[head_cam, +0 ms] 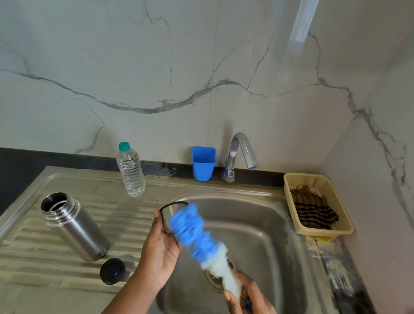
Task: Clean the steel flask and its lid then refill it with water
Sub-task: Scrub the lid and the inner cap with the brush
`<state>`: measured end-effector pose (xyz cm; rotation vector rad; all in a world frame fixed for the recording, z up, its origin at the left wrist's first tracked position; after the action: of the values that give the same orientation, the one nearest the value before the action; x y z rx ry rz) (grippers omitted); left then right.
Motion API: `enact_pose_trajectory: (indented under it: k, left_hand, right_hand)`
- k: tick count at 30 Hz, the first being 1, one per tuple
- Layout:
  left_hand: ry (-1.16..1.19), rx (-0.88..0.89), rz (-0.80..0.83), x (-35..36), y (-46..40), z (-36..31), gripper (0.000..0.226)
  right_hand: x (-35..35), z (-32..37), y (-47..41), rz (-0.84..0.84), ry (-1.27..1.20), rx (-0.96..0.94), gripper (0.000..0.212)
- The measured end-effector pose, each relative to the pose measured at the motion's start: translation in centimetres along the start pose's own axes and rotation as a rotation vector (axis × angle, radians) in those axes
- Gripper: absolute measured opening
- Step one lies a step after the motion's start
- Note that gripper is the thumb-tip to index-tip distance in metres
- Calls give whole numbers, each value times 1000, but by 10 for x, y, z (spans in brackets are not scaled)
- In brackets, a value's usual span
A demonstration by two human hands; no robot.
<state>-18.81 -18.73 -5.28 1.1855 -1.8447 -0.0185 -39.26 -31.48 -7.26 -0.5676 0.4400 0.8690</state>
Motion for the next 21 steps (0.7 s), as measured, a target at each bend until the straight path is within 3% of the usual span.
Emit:
enact_pose_trajectory:
  k: [2,6,11,15,18,21]
  left_hand:
    - [10,-41,-37,-1,-1,2,62]
    - [90,12,-88,3,-3,3,46]
    - [115,10,-61,3,0,5,46]
    - [130,24,-60,7,1,5,48]
    - [74,-12,-86,9,4,5,58]
    - [116,30,-78,11,3,2,57]
  right_hand:
    - [1,0,1,17,13,-29,43]
    - [4,0,1,-131,41,50,42]
    - [-1,0,4,-69,60,-22,37]
    - [-3,-6,5,-83,80,37,36]
    - [-3,-2,5,-16,113,-87,37]
    - [-4,-2,7,-63,96,9,36]
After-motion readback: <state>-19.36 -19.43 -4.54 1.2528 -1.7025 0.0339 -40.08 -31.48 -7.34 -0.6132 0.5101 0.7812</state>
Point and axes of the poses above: each hand's wrist, its own y-axis away from the middle knuckle, its own x-axis out of the palm, z = x × y, the point moved 2 cm from there along -y, towards the middle knuckle, and after that the axes turned 7 degrees about -x, right-handed, at the moved point
